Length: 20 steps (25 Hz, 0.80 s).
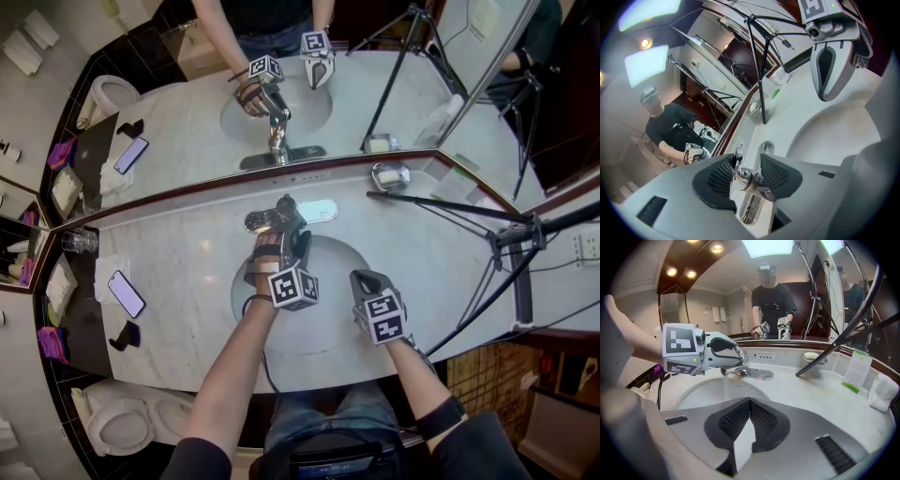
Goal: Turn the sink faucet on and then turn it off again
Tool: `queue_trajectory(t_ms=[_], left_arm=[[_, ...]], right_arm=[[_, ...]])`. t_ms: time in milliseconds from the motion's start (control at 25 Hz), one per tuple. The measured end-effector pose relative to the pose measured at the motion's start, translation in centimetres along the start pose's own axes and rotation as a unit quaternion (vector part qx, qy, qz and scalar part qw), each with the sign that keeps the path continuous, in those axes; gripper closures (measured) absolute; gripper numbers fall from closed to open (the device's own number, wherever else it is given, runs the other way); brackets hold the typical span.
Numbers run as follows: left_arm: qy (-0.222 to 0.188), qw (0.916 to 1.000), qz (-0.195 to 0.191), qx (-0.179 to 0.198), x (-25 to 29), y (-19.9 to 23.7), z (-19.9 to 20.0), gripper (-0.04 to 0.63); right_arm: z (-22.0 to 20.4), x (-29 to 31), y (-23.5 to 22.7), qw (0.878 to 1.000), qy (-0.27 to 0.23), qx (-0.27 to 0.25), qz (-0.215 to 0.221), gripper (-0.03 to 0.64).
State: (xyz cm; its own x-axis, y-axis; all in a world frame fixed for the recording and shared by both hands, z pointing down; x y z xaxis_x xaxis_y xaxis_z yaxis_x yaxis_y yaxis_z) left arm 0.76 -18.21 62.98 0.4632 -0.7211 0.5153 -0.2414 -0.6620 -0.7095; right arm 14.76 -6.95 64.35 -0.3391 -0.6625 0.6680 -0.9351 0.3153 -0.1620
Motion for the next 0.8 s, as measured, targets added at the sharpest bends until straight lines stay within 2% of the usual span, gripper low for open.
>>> queue_trajectory(t_ms=[160, 240, 560, 800], left_arm=[[-0.002, 0.9999, -0.012, 0.012, -0.2, -1.7, 0.0, 0.447], [0.001, 0.9999, -0.009, 0.006, -0.2, -2.3, 0.0, 0.448], [0.001, 0.9999, -0.01, 0.009, -0.1, -2.0, 0.0, 0.449], [0.008, 0.9995, -0.027, -0.014, -0.2, -1.3, 0.2, 0.454]], right_arm=[[-0.2, 0.2, -0.3, 1.0, 0.002, -0.001, -0.004, 0.6], [-0.2, 0.2, -0.4, 1.0, 0.003, -0.002, -0.004, 0.6], [-0.3, 0.2, -0.4, 1.0, -0.001, -0.004, -0.003, 0.6], [0.2, -0.7, 0.0, 1.0, -0.004, -0.001, -0.001, 0.6]])
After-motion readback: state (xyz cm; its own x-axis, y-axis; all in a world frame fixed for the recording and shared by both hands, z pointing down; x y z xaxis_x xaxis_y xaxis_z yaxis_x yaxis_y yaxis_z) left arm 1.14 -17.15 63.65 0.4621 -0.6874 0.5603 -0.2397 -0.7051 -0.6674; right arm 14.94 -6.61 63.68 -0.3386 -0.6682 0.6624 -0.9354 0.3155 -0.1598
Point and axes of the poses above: the fingertips, and each gripper's own axes: x forward along the fingers, y to its left, z out of its top, the point moved 8 cm from there along -x, backward along the fingers, and after that the axes turned 2 degrees about x, right-handed, at the moved point
